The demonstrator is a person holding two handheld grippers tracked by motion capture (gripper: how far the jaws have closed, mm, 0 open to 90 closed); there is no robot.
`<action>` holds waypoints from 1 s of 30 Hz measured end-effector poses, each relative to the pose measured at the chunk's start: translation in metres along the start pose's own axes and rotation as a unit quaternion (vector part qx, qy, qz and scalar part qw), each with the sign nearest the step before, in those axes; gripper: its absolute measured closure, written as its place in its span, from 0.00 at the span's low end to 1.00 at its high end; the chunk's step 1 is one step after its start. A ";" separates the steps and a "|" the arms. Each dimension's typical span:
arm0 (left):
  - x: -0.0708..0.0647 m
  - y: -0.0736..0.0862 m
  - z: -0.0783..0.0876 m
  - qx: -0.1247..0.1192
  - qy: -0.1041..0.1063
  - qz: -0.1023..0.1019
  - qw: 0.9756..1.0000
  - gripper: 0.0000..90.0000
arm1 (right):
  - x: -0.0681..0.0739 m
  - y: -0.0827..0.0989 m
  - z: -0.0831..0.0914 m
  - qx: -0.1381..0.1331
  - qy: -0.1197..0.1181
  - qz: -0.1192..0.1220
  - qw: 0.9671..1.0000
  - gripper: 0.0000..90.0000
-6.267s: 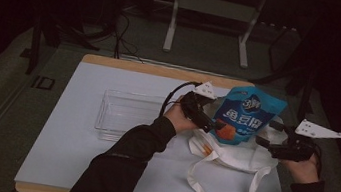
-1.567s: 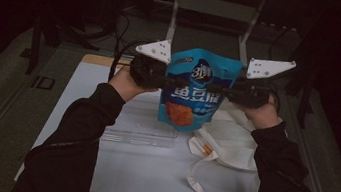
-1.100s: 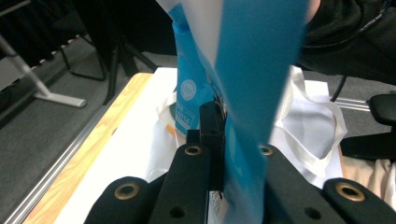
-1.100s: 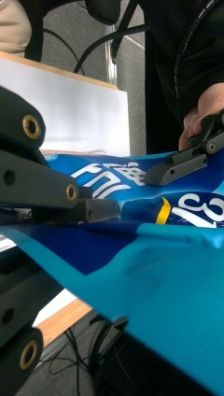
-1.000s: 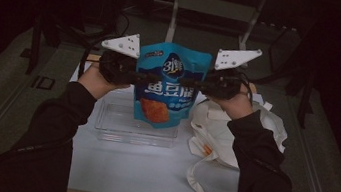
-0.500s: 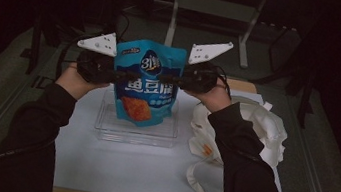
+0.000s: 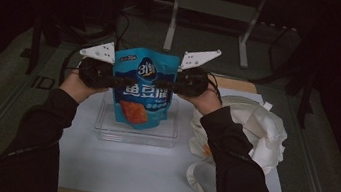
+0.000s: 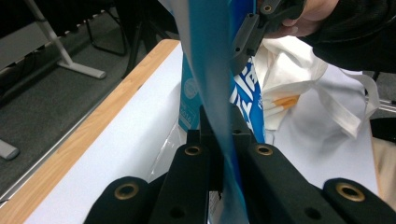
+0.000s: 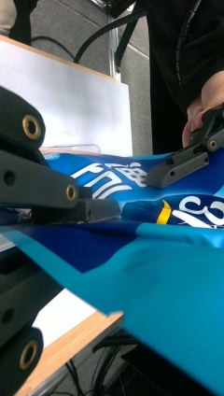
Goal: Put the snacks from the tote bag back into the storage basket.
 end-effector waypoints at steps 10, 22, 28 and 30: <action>0.004 0.022 -0.013 0.006 0.019 0.016 1.000 1.00 | -0.001 0.025 -0.013 0.005 -0.010 -0.021 1.000 0.99; 0.003 0.045 -0.026 0.011 0.035 0.024 0.999 1.00 | 0.006 0.052 -0.023 0.003 -0.015 -0.044 0.999 0.99; 0.003 0.055 -0.030 0.018 0.041 0.027 0.999 1.00 | 0.008 0.063 -0.029 0.005 -0.019 -0.054 0.998 0.99; 0.003 0.057 -0.031 0.018 0.043 0.030 0.998 1.00 | 0.009 0.065 -0.030 0.008 -0.018 -0.057 0.998 0.99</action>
Point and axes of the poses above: each handheld gripper's, and its own axes: z roughly backward along the jaws, y roughly out of its underside, x roughly to its left, the point moved 4 cm from there along -z, roughly forward along the jaws, and after that the axes turned 8 degrees about y, right-handed, at the moved point
